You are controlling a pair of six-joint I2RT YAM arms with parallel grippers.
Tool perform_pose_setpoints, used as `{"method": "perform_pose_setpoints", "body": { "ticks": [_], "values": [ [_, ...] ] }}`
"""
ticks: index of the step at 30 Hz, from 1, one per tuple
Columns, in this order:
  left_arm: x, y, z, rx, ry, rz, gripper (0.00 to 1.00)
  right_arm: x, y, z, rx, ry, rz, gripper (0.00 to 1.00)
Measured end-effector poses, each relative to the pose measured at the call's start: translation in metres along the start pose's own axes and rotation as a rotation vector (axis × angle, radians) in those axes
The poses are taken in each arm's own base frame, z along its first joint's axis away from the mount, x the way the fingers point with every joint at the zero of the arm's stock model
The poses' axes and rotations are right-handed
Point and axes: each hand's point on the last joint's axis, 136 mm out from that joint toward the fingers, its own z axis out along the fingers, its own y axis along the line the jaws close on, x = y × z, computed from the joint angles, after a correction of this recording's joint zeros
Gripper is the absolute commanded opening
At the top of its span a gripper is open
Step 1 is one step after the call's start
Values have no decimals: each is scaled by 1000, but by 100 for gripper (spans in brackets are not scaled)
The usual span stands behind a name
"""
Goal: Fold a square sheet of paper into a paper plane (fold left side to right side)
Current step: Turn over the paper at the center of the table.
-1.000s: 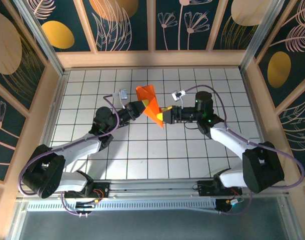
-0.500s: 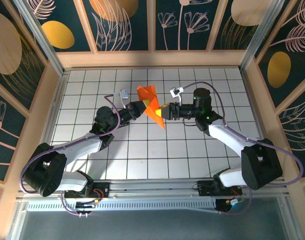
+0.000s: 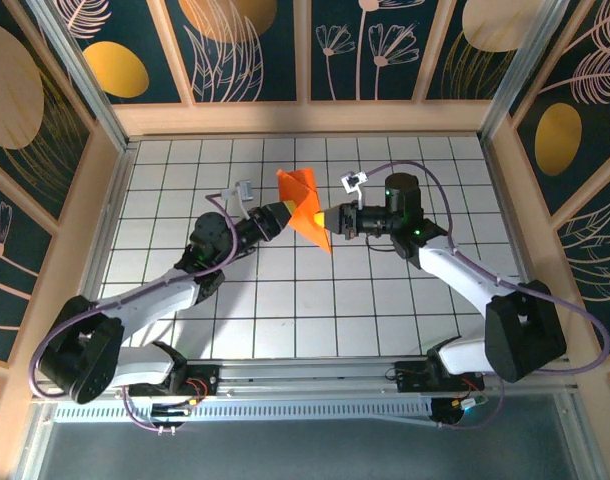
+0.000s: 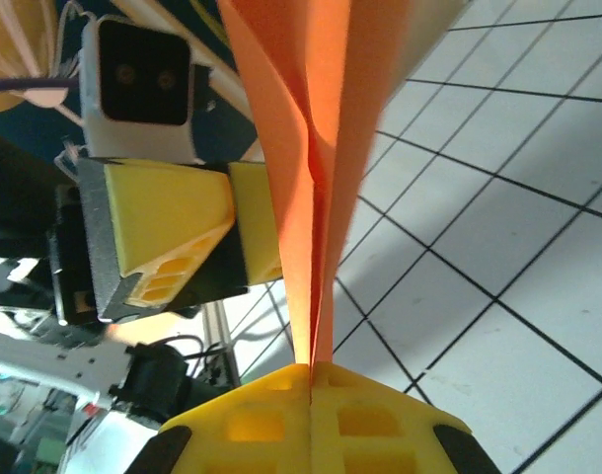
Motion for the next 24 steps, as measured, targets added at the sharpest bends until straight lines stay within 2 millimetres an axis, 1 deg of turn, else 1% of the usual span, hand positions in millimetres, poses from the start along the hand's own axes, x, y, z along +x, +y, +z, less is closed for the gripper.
{"method": "perform_pose_setpoints", "body": {
  "ticks": [5, 8, 10, 12, 14, 17, 19, 22, 24],
  "values": [
    [-21, 10, -30, -137, -118, 52, 47, -15, -9, 4, 188, -23, -77, 0],
    [-33, 18, -49, -229, -184, 86, 49, -21, -13, 10, 360, -21, -153, 0],
    [-39, 26, -63, -301, -225, 101, 50, -27, -16, 13, 509, -24, -216, 0],
    [-43, 36, -76, -370, -261, 109, 50, -32, -24, 14, 652, -25, -266, 0],
    [-45, 47, -91, -436, -291, 115, 50, -33, -39, 13, 804, -10, -313, 0],
    [-44, 61, -109, -511, -327, 119, 50, -22, -70, 13, 1039, 60, -394, 0],
    [-44, 69, -120, -556, -348, 123, 50, -5, -89, 14, 1173, 144, -460, 0],
    [-44, 77, -132, -608, -374, 126, 50, 21, -116, 20, 1311, 280, -552, 0],
    [-45, 81, -138, -634, -387, 127, 50, 37, -130, 23, 1368, 355, -591, 0]
  ]
}}
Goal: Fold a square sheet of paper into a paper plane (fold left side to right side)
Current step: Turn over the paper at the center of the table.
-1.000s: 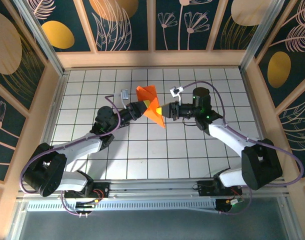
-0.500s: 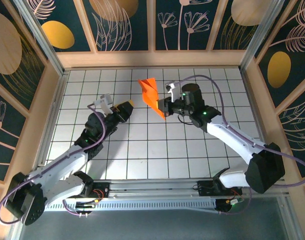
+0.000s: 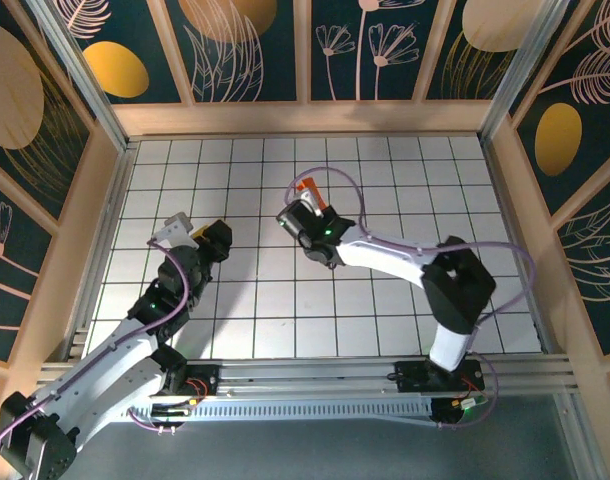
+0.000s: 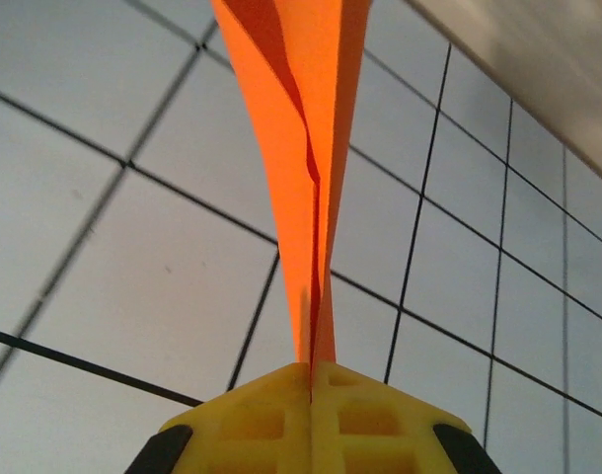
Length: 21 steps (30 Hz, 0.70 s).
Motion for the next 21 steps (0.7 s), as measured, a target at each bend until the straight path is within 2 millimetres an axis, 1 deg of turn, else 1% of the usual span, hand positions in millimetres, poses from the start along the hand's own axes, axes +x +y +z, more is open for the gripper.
{"method": "perform_pose_setpoints", "body": {
  "ticks": [2, 4, 6, 9, 11, 13, 15, 17, 19, 21],
  "values": [
    [-2, 4, -2, -17, -11, 2, 50, 12, 7, 13, 36, 44, -52, 2],
    [-5, 6, -4, -30, -24, -1, 50, 21, 13, 23, 57, 79, -93, 9],
    [-7, 9, -5, -41, -32, -1, 50, 26, 21, 31, 66, 101, -118, 15],
    [-8, 12, -6, -56, -41, -5, 50, 33, 36, 38, 48, 127, -143, 28],
    [-7, 13, -6, -61, -40, -6, 50, 38, 44, 38, 17, 143, -140, 37],
    [-5, 15, -4, -68, -33, -1, 51, 39, 51, 37, -25, 148, -119, 47],
    [0, 17, -1, -77, -17, 7, 52, 40, 59, 35, -78, 148, -84, 55],
    [7, 19, 3, -85, 8, 18, 53, 41, 63, 30, -145, 149, -45, 60],
    [16, 20, 7, -90, 41, 30, 57, 37, 63, 23, -217, 141, 11, 63],
    [26, 21, 13, -93, 78, 35, 59, 27, 54, 14, -286, 113, 101, 68]
  ]
}}
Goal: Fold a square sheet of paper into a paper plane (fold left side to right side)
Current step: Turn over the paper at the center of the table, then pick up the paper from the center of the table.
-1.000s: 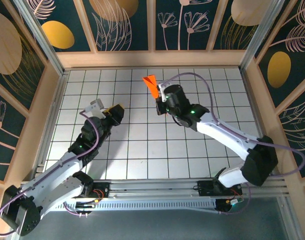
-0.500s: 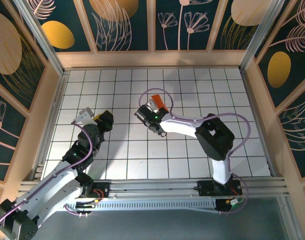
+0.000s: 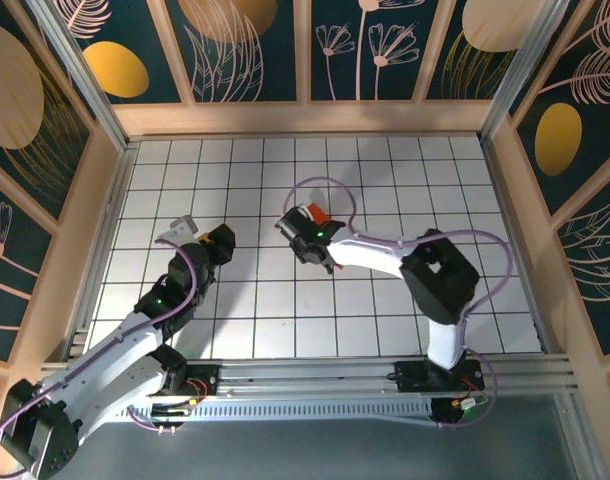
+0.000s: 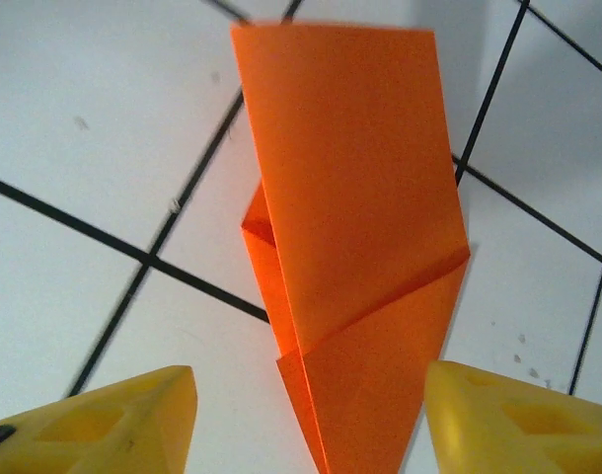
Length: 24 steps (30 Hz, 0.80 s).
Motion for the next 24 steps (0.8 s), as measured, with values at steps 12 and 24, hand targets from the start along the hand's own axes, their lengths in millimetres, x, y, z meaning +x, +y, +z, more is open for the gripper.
{"method": "perform_pose_setpoints", "body": {
  "ticks": [12, 24],
  "values": [
    [59, -41, 55, 87, 260, -41, 62, 2, -114, -35, -225, -217, 584, 91],
    [143, -89, 131, 198, 560, -102, 66, 49, -173, -48, -396, -347, 991, 93]
  ]
}}
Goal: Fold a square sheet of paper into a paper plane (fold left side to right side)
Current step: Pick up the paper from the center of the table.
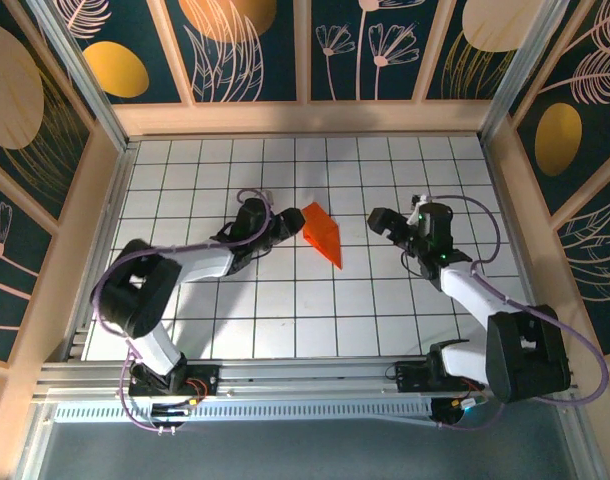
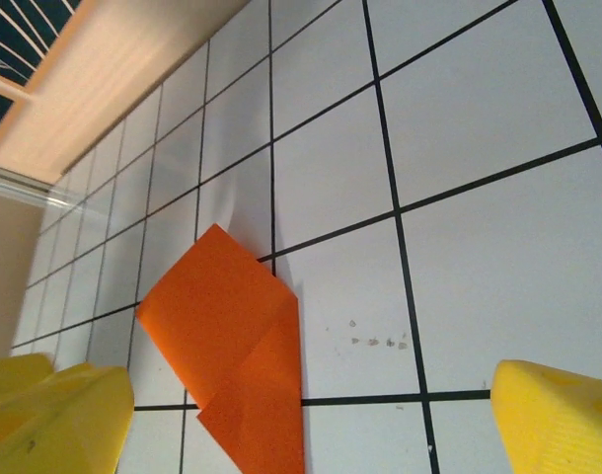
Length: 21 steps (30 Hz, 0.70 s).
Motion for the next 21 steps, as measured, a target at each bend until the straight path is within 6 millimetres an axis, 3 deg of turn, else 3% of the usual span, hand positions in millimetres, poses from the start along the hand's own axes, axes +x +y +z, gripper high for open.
{"method": "perform_pose_setpoints", "body": {
  "ticks": [5, 8, 13, 18, 21],
  "values": [
    [15, 9, 33, 4, 74, -37, 66, -12, 9, -9, -45, -36, 1, 93],
    [21, 15, 47, 1, 101, -58, 59, -16, 10, -12, -53, -46, -2, 93],
    [19, 8, 61, 34, 110, -77, 39, -19, 11, -15, -61, -54, -4, 93],
    [14, -1, 62, 64, 102, -76, 12, -19, 12, -16, -79, -42, -5, 89],
    [15, -2, 62, 72, 105, -68, 2, -18, 13, -18, -106, -26, -14, 89]
  ]
}}
